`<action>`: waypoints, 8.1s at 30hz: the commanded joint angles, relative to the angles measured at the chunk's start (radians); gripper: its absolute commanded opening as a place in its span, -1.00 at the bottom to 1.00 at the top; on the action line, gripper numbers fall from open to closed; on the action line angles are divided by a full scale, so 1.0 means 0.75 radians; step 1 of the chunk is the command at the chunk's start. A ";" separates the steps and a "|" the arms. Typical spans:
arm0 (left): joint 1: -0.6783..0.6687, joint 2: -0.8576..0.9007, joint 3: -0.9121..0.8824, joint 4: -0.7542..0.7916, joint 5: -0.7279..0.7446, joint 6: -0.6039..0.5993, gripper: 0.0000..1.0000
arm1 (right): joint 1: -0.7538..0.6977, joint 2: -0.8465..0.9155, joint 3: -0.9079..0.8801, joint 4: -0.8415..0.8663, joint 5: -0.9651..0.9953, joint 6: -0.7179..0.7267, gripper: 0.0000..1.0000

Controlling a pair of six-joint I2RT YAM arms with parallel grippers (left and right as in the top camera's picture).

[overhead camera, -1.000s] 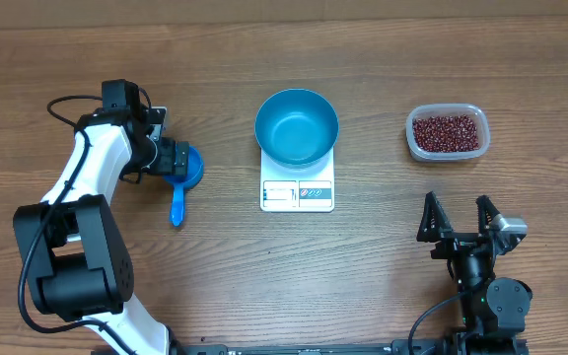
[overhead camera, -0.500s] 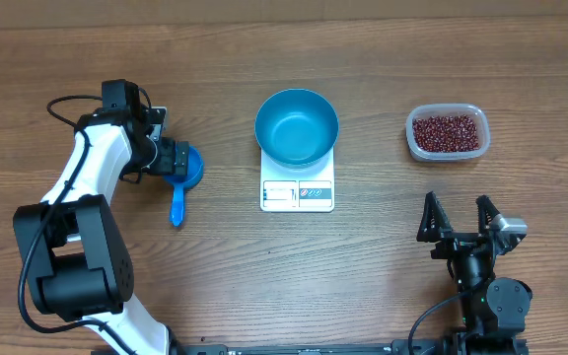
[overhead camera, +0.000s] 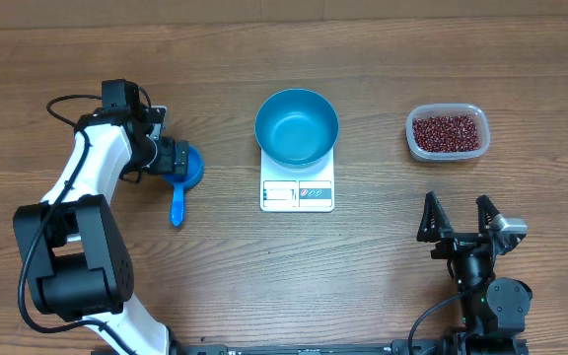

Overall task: Scoop item into bowl and weigh 150g on scale
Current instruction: 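Close the left gripper on the blue scoop's handle, then lift the blue scoop with the left gripper and carry it over the bowl, then reach the right gripper toward the scoop held above the bowl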

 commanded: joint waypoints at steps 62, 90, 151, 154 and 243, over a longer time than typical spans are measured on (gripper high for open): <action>0.001 0.008 -0.105 0.078 -0.035 -0.011 -0.92 | -0.005 -0.013 -0.014 0.003 -0.001 -0.006 1.00; -0.001 -0.411 0.288 -0.283 -0.399 -1.386 -0.91 | -0.005 -0.013 -0.014 0.003 -0.001 -0.006 1.00; -0.752 -0.450 0.288 -0.475 -0.194 -2.222 -0.92 | -0.003 -0.013 -0.014 0.005 -0.001 -0.005 0.99; -0.752 -0.450 0.288 -0.480 -0.193 -2.223 -0.91 | -0.003 -0.013 -0.014 0.079 -0.015 0.012 1.00; -0.805 -0.450 0.288 -0.440 0.010 -2.902 -0.91 | 0.567 1.579 0.992 0.319 -0.725 0.987 1.00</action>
